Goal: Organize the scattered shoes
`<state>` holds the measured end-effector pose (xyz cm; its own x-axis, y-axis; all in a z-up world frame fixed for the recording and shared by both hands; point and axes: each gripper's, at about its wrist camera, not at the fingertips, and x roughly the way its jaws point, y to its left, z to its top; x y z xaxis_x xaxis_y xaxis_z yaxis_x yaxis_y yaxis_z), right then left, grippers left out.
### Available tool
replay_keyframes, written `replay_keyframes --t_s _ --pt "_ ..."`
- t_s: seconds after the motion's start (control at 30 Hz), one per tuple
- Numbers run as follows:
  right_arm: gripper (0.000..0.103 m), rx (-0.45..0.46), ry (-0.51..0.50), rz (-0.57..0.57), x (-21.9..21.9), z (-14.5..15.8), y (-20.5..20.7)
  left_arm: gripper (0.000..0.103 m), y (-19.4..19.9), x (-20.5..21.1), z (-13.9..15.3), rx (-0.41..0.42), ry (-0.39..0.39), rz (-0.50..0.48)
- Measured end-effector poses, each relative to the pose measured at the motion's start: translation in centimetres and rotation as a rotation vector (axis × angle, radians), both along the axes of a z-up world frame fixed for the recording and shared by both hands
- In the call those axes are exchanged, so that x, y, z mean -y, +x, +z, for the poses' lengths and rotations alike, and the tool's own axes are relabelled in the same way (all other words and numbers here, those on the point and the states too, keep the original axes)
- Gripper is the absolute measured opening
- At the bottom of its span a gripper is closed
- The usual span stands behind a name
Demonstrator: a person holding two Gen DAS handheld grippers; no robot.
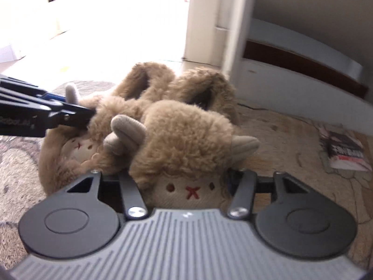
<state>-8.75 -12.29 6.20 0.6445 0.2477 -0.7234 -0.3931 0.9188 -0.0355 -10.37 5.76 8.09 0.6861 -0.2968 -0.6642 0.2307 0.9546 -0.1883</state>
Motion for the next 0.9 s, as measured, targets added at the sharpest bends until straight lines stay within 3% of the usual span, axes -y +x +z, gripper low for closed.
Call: replay_keyframes --t_s 0.2,0.3,0.37,0.57,0.73,0.9 --pt "0.054 0.009 -0.019 0.083 -3.7 0.3 0.7 0.026 0.9 -1.4 0.2 -0.006 0.017 0.115" --pt "0.063 0.018 -0.026 0.078 -4.8 0.2 0.7 0.028 0.6 -2.3 0.1 0.008 0.024 0.117" --pt "0.074 0.010 -0.009 0.056 -4.6 0.2 0.8 0.031 0.4 -2.4 0.3 0.005 0.030 0.125" --pt "0.103 0.020 0.099 0.005 0.4 1.4 0.1 0.049 0.3 -1.6 2.1 -0.007 0.085 0.142" --pt "0.103 0.000 0.201 -0.065 3.8 2.3 -1.8 0.073 -0.2 0.3 4.3 0.049 0.173 0.102" --pt "0.103 -0.017 0.327 -0.213 9.3 3.6 -1.8 0.079 -0.5 3.3 6.0 0.061 0.158 0.007"
